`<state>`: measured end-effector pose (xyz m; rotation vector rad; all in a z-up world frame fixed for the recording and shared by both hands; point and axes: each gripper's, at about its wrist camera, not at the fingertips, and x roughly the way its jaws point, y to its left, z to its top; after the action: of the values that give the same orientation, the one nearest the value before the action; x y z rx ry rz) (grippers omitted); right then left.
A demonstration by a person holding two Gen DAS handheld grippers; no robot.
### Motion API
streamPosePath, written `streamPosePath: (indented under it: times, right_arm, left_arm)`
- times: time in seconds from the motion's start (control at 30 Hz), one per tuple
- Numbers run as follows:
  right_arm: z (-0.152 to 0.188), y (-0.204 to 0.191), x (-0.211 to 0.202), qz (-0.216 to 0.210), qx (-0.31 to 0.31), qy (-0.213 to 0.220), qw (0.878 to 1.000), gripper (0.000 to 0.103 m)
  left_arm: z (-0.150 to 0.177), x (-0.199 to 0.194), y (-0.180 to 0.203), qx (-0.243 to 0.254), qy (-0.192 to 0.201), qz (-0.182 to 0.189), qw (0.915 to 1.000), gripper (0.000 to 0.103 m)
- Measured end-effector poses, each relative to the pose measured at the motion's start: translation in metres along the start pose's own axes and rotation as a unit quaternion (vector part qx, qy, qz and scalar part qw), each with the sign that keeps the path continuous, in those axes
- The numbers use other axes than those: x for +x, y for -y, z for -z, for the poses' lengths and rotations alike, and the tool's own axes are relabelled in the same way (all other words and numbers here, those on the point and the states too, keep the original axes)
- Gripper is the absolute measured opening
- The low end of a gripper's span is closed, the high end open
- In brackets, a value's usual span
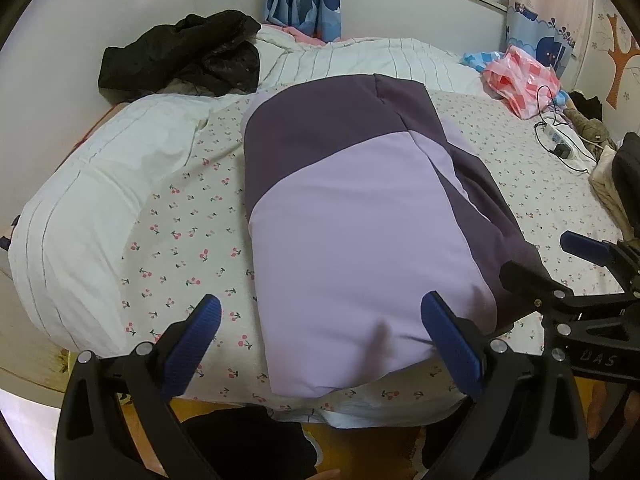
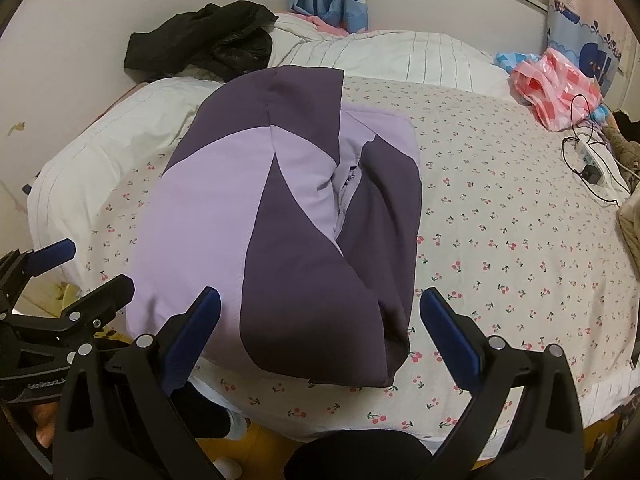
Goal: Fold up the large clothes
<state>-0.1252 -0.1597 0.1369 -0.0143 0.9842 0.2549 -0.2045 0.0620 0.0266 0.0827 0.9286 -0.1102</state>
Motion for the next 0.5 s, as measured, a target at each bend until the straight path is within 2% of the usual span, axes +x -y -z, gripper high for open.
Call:
streamPosePath:
  times: [0.5]
  right_arm:
    - [0.0027, -0.0029, -0.0023, -0.003, 0.003, 0.003, 1.0, 0.096]
  left_arm:
    - [0.0002, -0.0056, -0.0045, 0.004, 0.008, -0.011, 0.9999, 0.096]
